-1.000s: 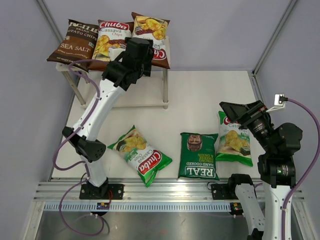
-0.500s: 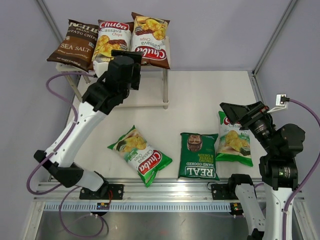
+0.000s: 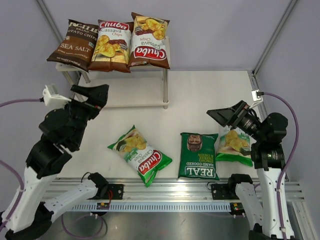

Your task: Place and organize the chips bags onto the shelf

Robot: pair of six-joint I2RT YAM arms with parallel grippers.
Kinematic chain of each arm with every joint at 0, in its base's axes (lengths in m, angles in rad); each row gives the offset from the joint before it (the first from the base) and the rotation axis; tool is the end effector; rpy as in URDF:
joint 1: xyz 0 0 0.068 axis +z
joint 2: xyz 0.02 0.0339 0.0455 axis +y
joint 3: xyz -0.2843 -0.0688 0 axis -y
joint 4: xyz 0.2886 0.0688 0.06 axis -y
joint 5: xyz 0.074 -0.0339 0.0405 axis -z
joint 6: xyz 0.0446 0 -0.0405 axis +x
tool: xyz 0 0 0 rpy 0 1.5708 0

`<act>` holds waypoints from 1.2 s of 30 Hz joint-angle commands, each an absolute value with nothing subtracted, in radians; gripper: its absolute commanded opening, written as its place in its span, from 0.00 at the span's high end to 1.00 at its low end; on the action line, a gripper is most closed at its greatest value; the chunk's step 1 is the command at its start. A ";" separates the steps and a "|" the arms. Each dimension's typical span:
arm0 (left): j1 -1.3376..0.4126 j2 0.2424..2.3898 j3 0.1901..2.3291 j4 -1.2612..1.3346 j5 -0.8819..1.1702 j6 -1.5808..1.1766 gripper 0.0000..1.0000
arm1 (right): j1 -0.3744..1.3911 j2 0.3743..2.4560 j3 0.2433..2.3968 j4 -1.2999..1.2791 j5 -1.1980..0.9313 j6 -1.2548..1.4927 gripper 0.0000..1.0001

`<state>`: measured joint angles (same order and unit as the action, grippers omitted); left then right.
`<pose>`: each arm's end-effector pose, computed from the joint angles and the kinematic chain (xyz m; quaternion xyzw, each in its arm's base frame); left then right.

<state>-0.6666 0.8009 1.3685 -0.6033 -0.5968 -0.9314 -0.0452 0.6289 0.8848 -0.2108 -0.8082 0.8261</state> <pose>0.1287 -0.0693 0.5194 -0.2932 0.6548 -0.3281 0.6145 0.1601 0.0250 0.4166 0.0104 0.6959 0.5042 0.5112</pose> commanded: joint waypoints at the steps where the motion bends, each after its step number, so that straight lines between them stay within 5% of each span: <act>1: -0.669 0.681 1.255 -0.747 -0.620 -0.785 0.01 | -0.038 0.658 0.824 0.040 -0.951 0.973 0.00; 5: -0.669 0.539 1.111 -0.868 -0.614 -0.821 0.01 | -0.008 0.727 0.810 -0.038 -0.895 0.927 0.01; 13: -0.669 0.296 0.852 -0.946 -0.534 -0.908 0.01 | 0.492 0.966 0.807 -0.085 -0.603 0.684 0.01; 17: -0.669 0.279 0.819 -0.960 -0.486 -0.913 0.01 | 0.609 1.102 0.782 -0.045 -0.506 0.623 0.01; 28: -0.669 0.285 0.523 -1.000 -0.397 -1.262 0.01 | 0.655 1.091 0.700 -0.011 -0.423 0.548 0.01; 36: -0.669 0.216 0.544 -1.055 -0.454 -1.287 0.01 | 0.667 1.302 0.710 0.080 -0.494 0.528 0.03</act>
<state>-0.6666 0.2344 0.4950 -1.0382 -0.4179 -1.2510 0.6498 1.2278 0.7006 -0.0059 -0.4725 0.5560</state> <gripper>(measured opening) 0.988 0.980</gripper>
